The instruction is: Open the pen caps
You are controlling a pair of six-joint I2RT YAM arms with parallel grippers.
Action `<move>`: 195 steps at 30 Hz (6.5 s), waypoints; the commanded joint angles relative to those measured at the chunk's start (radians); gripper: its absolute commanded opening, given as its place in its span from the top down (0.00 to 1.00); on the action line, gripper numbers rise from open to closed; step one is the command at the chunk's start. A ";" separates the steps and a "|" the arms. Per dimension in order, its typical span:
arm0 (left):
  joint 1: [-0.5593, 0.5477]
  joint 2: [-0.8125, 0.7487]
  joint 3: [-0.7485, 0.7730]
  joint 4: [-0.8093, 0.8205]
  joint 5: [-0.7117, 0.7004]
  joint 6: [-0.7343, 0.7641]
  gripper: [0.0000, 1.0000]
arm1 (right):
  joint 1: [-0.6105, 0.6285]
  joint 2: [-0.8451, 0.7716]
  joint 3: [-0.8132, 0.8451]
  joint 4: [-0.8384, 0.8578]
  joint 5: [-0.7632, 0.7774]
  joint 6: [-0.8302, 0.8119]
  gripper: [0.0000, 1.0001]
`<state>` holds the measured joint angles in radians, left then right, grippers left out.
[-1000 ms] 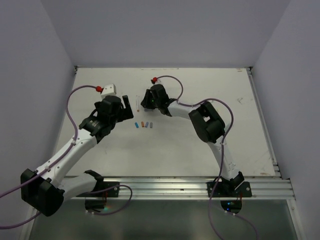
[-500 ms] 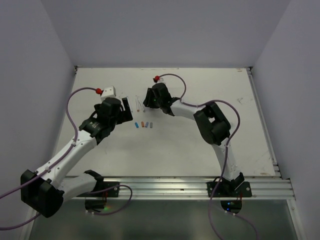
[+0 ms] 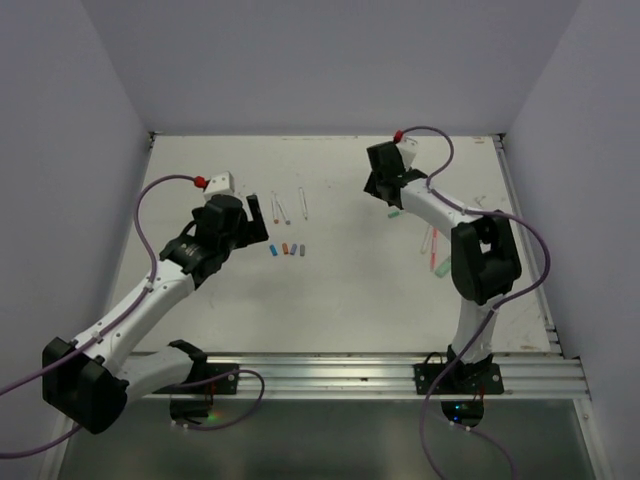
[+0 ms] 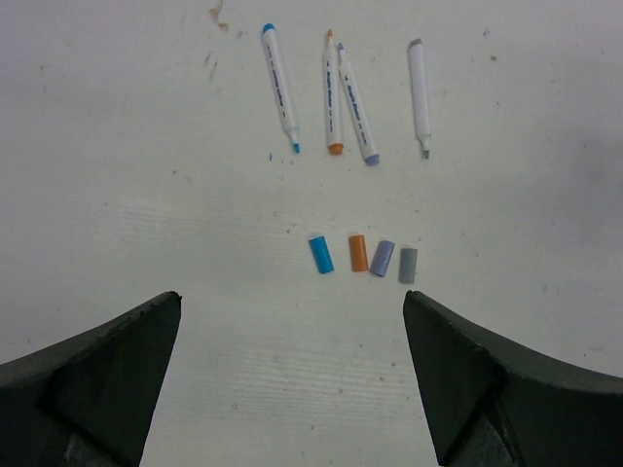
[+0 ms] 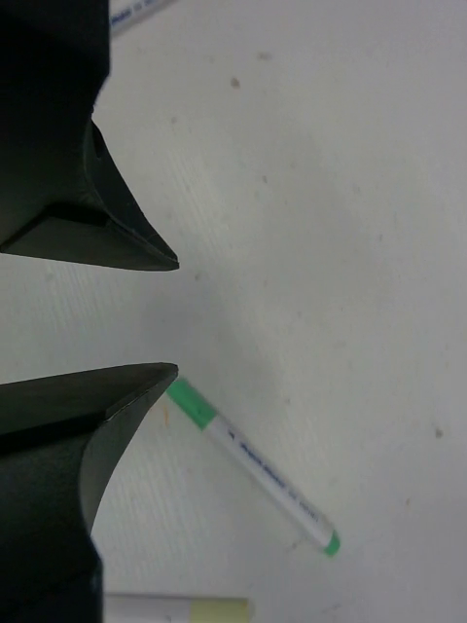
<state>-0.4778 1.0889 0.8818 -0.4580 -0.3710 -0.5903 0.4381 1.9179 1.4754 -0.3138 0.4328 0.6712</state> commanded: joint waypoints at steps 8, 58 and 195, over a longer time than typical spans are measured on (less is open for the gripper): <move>0.007 0.023 -0.006 0.067 0.018 0.000 0.00 | -0.099 0.085 0.028 -0.214 -0.009 0.137 0.54; 0.007 0.236 0.146 0.205 0.429 -0.023 0.01 | 0.077 -0.279 -0.412 0.221 -0.387 -0.278 1.00; 0.058 0.307 0.330 0.349 0.612 -0.206 1.00 | 0.257 -0.438 -0.330 0.387 -0.617 -0.394 0.32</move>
<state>-0.4015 1.4677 1.2240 -0.1310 0.1986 -0.7933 0.6971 1.4448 1.0958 0.0696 -0.2104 0.3042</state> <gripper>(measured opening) 0.179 0.678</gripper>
